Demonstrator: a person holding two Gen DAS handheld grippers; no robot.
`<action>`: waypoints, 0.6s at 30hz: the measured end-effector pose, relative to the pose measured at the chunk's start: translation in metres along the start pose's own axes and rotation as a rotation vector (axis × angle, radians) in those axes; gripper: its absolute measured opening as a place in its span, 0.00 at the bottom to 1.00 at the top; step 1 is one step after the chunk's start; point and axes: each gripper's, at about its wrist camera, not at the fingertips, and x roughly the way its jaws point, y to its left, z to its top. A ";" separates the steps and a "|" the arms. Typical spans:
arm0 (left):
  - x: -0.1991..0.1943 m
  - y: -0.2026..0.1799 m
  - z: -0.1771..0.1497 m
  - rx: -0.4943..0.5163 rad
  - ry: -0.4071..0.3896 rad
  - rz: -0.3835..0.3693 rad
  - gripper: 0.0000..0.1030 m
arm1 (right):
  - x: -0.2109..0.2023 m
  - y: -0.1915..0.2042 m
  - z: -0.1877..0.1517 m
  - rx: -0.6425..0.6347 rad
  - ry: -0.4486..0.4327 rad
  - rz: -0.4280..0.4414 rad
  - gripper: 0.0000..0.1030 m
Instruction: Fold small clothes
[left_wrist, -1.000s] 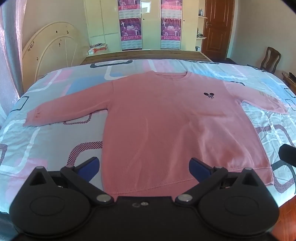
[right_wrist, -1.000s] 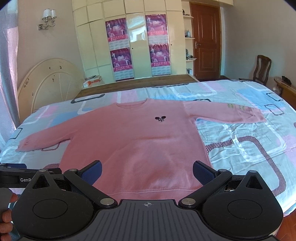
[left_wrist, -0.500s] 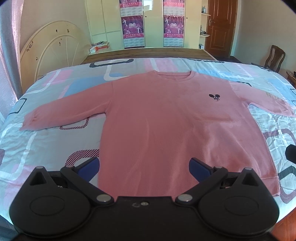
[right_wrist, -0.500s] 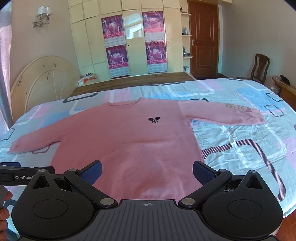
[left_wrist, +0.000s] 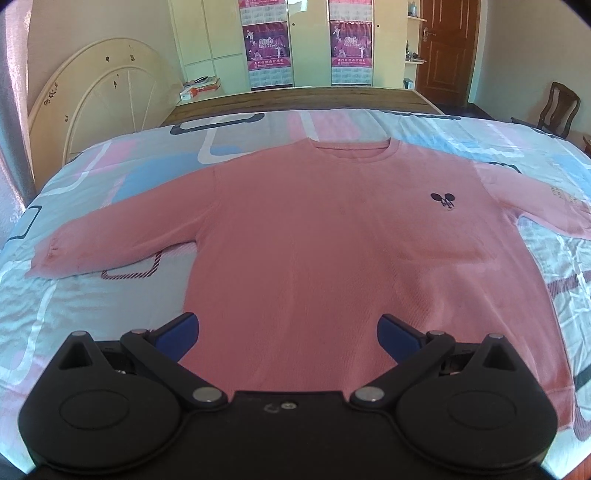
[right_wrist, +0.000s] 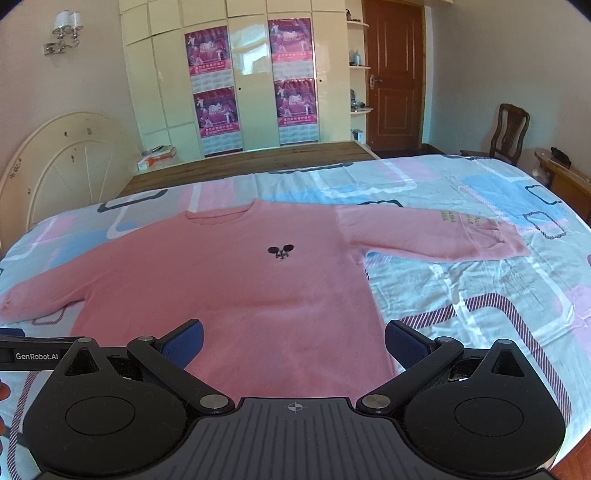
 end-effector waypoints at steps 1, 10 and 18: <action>0.004 -0.002 0.003 0.002 0.003 0.001 1.00 | 0.004 -0.002 0.002 0.001 0.001 -0.003 1.00; 0.054 -0.021 0.035 0.011 0.031 0.006 1.00 | 0.058 -0.052 0.026 0.049 -0.006 -0.069 1.00; 0.108 -0.054 0.072 0.015 0.017 -0.022 0.99 | 0.116 -0.132 0.051 0.128 -0.010 -0.162 0.99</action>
